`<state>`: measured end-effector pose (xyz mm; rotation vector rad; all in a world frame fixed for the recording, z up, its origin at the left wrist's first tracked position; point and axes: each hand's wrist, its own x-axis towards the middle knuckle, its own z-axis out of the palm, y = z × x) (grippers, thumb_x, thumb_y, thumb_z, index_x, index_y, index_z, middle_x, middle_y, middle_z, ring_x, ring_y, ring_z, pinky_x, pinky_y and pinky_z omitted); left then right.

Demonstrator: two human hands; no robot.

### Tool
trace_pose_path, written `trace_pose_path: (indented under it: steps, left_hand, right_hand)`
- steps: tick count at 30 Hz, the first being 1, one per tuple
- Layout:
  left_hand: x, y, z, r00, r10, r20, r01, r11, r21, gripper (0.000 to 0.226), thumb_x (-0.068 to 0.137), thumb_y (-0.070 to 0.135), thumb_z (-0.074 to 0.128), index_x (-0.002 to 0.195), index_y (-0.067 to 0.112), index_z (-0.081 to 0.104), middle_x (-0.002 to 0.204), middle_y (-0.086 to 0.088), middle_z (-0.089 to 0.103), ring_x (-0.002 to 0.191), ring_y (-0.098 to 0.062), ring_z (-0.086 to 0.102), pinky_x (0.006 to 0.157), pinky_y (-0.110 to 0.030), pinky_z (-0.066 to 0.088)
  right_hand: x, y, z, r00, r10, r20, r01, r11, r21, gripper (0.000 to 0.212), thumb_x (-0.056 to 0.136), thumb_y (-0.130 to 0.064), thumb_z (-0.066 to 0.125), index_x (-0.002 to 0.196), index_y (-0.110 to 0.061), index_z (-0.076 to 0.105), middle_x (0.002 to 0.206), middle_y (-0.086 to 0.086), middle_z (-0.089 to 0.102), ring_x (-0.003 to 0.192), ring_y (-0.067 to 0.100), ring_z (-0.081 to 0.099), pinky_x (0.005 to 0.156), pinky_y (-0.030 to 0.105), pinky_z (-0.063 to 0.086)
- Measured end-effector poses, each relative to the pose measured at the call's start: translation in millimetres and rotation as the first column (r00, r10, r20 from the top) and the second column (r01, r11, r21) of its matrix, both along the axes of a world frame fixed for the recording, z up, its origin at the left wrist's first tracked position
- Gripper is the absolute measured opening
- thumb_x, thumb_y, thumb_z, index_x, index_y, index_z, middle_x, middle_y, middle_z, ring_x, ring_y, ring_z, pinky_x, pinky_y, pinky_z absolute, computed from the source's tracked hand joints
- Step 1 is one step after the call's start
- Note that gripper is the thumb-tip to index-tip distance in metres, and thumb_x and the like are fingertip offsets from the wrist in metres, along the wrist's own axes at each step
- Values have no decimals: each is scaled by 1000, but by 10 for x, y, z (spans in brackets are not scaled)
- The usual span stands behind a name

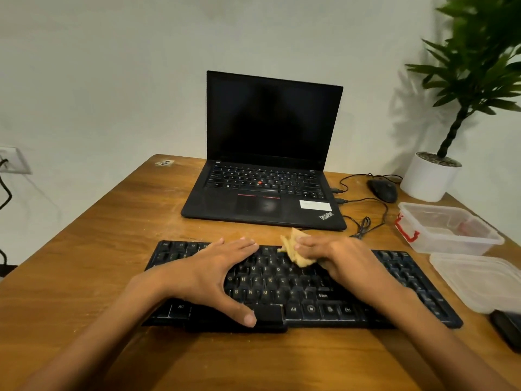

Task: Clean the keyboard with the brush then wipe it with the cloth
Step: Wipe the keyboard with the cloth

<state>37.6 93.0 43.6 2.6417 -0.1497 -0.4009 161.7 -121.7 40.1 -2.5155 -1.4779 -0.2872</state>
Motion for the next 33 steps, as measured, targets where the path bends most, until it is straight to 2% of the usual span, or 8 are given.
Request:
trace_pose_path:
  steps: [3,7,12,14,18,23,28,33]
  left_hand:
    - [-2,-12,18,1000,-5,0,5,1000,4,108,70,52,69,145,32,-6,133,30,-15,117,10,-23,97,-17,-15]
    - [8,1,-2,1000,-22,-3,22,1000,20,109,69,53,68,145,32,-6,137,29,-14,116,12,-24,96,-14,-18]
    - [9,2,-12,999,-40,34,39,999,21,115,57,65,62,145,32,-3,135,30,-13,99,34,-30,85,2,-22]
    - [19,12,-20,999,-21,39,20,999,26,114,59,63,64,145,32,-3,136,29,-13,115,22,-24,96,-9,-19]
    - [3,-28,9,998,-42,53,39,997,63,111,66,61,66,145,33,-7,140,28,-18,124,12,-21,104,-19,-17]
    - [-31,-36,-30,1000,-4,16,4,1000,16,104,72,56,66,144,36,-7,137,30,-20,118,10,-23,97,-17,-16]
    - [-6,-38,-31,1000,-2,3,2,999,41,106,71,57,65,144,34,-7,136,29,-19,124,9,-23,99,-16,-17]
    - [-9,-52,-29,1000,4,9,-4,999,49,105,71,55,65,144,33,-7,136,29,-17,124,10,-20,97,-15,-18]
  right_hand:
    - [116,-22,100,995,-87,47,89,995,-49,49,87,0,50,124,-32,53,135,-16,48,125,4,45,98,27,43]
    - [-75,-106,-13,988,-47,-148,53,998,36,45,84,4,54,116,-28,59,126,-18,52,114,6,55,101,25,38]
    - [133,-217,88,964,-242,-107,241,970,-21,47,83,3,54,118,-28,57,131,-12,52,119,9,51,103,32,39]
    - [-29,-186,92,974,-178,-137,183,983,27,48,84,5,51,118,-28,57,131,-13,51,119,4,49,104,25,38]
    - [-495,-118,17,983,42,-179,-39,999,22,54,84,7,47,124,-29,52,124,-24,43,115,-16,30,103,0,12]
    - [-608,-321,172,893,107,-437,-46,988,148,60,82,8,53,108,-46,58,104,-41,52,106,-20,47,94,9,40]
    - [-811,-184,-43,977,55,-206,-24,988,151,58,78,8,55,121,-32,51,122,-23,51,114,-11,44,106,15,29]
    - [-1012,-287,17,958,155,-243,-135,986,100,43,74,2,52,104,-25,69,111,-15,65,108,-9,50,95,6,30]
